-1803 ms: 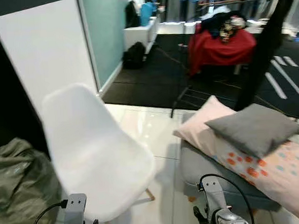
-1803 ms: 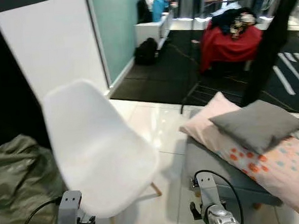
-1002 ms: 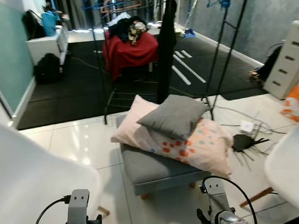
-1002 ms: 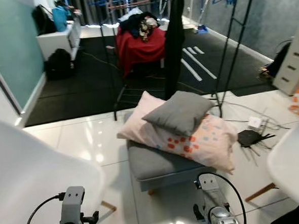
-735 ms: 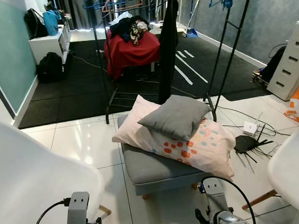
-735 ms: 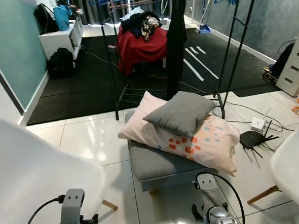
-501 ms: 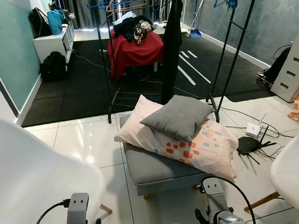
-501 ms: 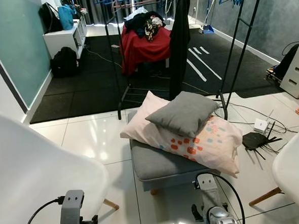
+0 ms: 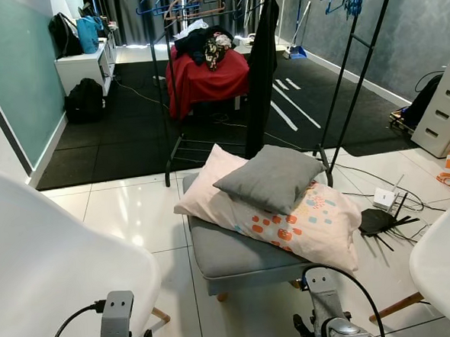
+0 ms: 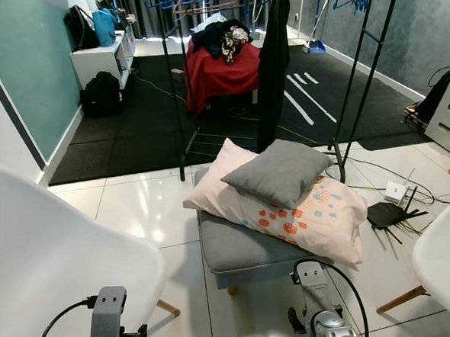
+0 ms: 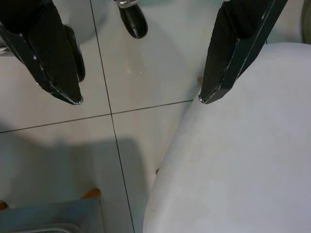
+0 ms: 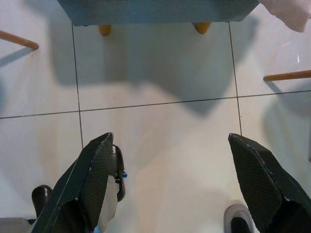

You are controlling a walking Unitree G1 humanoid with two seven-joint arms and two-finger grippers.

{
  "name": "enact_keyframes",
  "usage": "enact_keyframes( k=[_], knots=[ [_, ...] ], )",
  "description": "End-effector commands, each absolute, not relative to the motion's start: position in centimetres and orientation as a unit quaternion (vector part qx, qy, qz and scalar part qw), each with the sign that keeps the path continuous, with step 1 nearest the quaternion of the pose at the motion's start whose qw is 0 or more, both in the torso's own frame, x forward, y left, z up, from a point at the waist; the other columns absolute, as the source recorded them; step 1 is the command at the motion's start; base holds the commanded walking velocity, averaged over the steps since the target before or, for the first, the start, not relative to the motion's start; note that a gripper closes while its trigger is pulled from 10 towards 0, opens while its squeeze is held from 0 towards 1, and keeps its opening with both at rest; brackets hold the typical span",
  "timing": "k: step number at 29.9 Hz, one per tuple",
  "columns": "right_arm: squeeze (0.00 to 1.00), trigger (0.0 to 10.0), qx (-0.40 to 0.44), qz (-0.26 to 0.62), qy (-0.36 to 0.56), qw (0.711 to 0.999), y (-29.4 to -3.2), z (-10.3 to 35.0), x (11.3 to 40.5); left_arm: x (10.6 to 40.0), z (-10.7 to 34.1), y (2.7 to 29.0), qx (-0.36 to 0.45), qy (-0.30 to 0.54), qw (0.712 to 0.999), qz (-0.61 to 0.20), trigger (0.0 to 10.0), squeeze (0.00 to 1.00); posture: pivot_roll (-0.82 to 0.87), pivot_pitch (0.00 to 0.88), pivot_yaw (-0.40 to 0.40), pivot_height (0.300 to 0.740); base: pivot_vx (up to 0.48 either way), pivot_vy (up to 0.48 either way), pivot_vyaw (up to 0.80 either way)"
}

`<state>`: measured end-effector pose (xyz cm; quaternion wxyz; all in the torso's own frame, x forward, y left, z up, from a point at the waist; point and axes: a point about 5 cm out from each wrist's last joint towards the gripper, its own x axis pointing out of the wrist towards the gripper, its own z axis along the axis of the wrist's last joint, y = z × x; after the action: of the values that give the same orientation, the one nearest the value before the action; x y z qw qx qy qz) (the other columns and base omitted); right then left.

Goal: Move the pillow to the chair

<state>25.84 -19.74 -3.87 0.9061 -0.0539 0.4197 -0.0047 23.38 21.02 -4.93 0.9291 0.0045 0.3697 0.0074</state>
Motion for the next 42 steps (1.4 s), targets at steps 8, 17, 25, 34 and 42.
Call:
enact_keyframes(
  k=[8, 17, 25, 34, 42],
  knots=[
    [0.00, 10.0, -0.059, -0.001, 0.426, 0.903, -19.76, -4.02, 25.64, 22.84, -5.29, 21.22, 0.006, 0.383, 0.924, 0.007, 10.0, 0.00, -0.07, 0.029, -0.042, 0.740, 0.000, 0.000, 0.00],
    [0.00, 10.0, -0.066, 0.003, 0.427, 0.902, -19.89, -3.91, 25.76, 22.93, -5.26, 21.16, 0.002, 0.383, 0.924, 0.009, 10.0, 0.00, -0.06, 0.036, -0.059, 0.740, 0.000, 0.000, 0.00],
    [0.00, 10.0, -0.066, 0.005, 0.427, 0.902, -19.80, -3.88, 25.82, 23.06, -5.18, 21.16, -0.001, 0.383, 0.924, 0.005, 10.0, 0.00, -0.06, 0.035, -0.063, 0.740, 0.000, 0.000, 0.00],
    [0.00, 10.0, -0.067, 0.006, 0.427, 0.902, -19.83, -3.88, 25.82, 23.13, -5.16, 21.03, -0.003, 0.383, 0.924, 0.002, 10.0, 0.00, -0.06, 0.027, -0.054, 0.740, 0.000, -0.269, 0.00],
    [0.00, 10.0, -0.068, 0.006, 0.428, 0.901, -19.97, -3.91, 25.75, 23.06, -5.24, 20.83, -0.004, 0.384, 0.923, -0.004, 10.0, 0.00, -0.07, 0.028, -0.054, 0.740, 0.000, -0.391, 0.00]
  ],
)
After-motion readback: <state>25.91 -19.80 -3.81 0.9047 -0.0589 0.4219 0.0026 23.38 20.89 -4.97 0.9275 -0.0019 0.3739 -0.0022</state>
